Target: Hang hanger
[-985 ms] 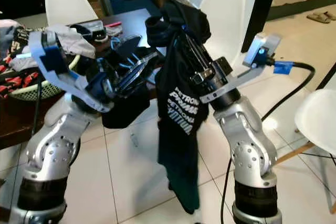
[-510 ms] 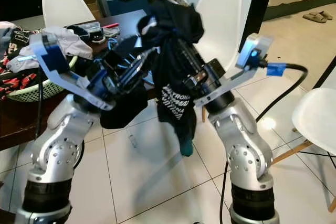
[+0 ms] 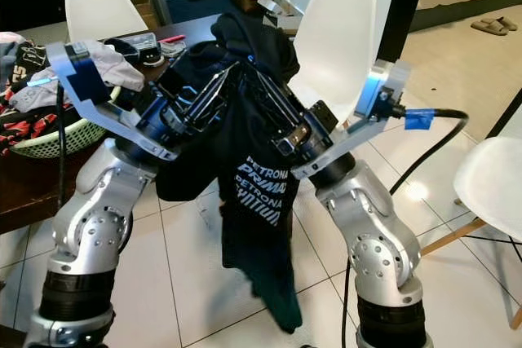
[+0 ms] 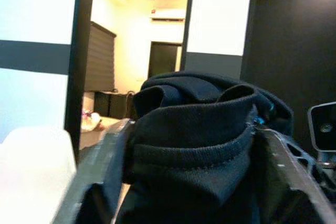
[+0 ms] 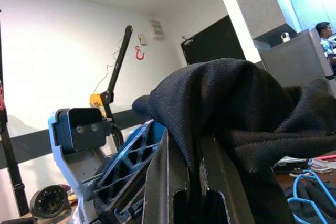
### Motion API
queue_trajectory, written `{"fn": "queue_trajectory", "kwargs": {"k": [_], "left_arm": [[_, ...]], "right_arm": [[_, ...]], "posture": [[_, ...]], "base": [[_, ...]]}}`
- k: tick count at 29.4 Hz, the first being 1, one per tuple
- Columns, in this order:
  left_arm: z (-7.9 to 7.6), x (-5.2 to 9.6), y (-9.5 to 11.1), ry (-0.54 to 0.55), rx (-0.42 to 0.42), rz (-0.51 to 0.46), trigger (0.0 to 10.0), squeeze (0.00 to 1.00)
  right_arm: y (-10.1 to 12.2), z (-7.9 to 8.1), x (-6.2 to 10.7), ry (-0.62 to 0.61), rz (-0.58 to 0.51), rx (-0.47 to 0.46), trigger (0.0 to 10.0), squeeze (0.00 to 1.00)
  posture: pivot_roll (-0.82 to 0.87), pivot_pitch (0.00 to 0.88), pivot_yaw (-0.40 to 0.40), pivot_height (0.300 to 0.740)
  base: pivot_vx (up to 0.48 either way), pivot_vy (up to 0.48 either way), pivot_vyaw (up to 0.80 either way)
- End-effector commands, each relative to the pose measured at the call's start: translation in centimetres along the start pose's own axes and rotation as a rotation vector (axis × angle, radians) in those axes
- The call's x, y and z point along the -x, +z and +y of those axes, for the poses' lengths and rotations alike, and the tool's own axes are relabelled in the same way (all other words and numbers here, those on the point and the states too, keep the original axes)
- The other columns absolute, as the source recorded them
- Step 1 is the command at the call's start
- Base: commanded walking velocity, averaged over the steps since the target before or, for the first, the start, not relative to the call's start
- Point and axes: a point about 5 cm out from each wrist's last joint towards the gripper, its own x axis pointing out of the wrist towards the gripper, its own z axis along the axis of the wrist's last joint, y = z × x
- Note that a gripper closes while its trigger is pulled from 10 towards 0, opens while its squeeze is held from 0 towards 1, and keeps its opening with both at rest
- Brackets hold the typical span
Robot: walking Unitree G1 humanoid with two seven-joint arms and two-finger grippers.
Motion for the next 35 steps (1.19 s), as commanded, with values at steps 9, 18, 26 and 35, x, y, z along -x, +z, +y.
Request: {"fn": "queue_trajectory", "kwargs": {"k": [9, 18, 26, 35], "left_arm": [[0.6, 0.4, 0.2, 0.062, -0.038, 0.006, 0.0, 0.00], [2.2, 1.8, 2.6, 0.103, -0.167, 0.033, 3.2, 0.00], [4.5, 2.3, 9.5, -0.124, -0.376, 0.115, 8.5, 0.00], [2.3, 2.2, 11.5, -0.532, -0.281, 0.287, 10.0, 0.00]], "right_arm": [[0.3, 0.0, -0.1, -0.002, -0.011, 0.015, 0.0, 0.00], [0.1, -1.6, 0.5, -0.078, 0.020, 0.054, 0.0, 0.00], [0.8, -2.5, 3.6, -0.006, 0.114, 0.097, 0.0, 0.00], [1.7, -0.6, 5.2, 0.173, 0.117, 0.075, 0.0, 0.00]], "posture": [[0.01, 0.121, 0.043, 0.740], [0.02, 0.118, 0.039, 0.740], [0.03, 0.114, 0.039, 0.740], [0.03, 0.115, 0.052, 0.740]], "base": [[0.000, 0.000, 0.00], [0.000, 0.000, 0.00], [0.000, 0.000, 0.00], [0.000, 0.000, 0.00]]}}
